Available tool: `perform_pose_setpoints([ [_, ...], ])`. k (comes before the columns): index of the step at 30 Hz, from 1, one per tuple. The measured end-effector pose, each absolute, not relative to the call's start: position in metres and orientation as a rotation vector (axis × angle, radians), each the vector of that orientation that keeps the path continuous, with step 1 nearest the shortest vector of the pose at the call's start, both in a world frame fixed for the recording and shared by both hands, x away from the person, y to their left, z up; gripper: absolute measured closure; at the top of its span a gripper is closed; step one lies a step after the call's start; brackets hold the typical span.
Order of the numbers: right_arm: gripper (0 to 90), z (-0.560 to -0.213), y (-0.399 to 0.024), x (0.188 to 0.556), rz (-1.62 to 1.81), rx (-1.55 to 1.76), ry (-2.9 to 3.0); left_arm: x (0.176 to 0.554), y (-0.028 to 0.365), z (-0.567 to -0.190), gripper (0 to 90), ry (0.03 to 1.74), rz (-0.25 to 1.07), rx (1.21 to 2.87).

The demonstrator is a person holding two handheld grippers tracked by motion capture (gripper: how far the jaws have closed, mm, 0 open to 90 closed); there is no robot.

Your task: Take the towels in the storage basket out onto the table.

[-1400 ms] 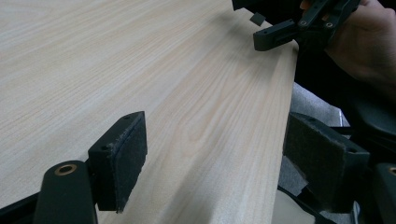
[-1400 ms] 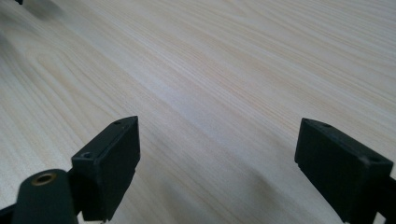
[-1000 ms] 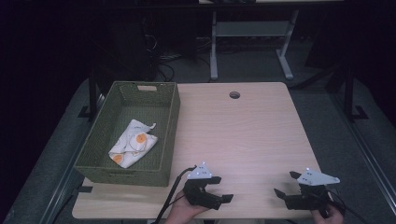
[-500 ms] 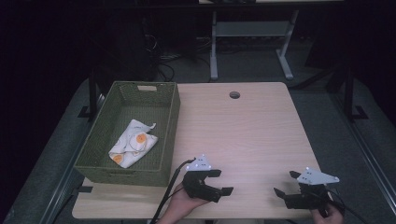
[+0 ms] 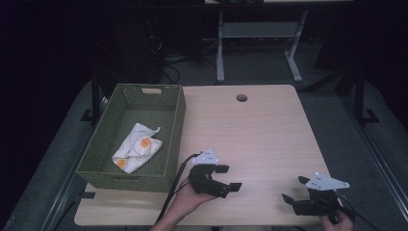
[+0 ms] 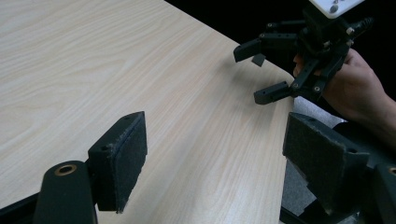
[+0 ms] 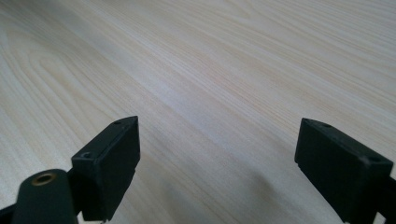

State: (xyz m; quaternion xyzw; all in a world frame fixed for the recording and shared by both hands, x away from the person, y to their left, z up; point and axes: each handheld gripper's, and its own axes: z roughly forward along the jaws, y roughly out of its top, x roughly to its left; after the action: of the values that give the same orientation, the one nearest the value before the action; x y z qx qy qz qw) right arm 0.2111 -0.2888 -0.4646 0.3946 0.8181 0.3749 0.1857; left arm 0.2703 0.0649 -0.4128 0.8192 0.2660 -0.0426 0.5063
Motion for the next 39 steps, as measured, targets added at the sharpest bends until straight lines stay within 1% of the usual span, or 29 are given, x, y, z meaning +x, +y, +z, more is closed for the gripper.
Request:
perform_pose_setpoints([
  [14, 13.8, -0.465, -0.288, 0.212, 1.053, 1.105, 2.311, 0.282, 0.073, -0.395, 22.0, 0.644, -0.1, 1.965],
  [21, 13.9, -0.464, -0.288, 0.211, 1.057, 1.104, 2.308, 0.289, 0.075, -0.377, 22.0, 0.614, -0.097, 1.967],
  [28, 13.9, -0.464, -0.288, 0.212, 1.053, 1.105, 2.31, 0.294, 0.076, -0.37, 22.0, 0.605, -0.095, 1.978],
  [39, 13.9, -0.464, -0.288, 0.211, 1.059, 1.109, 2.304, 0.301, 0.089, -0.353, 21.9, 0.589, -0.091, 2.0],
])
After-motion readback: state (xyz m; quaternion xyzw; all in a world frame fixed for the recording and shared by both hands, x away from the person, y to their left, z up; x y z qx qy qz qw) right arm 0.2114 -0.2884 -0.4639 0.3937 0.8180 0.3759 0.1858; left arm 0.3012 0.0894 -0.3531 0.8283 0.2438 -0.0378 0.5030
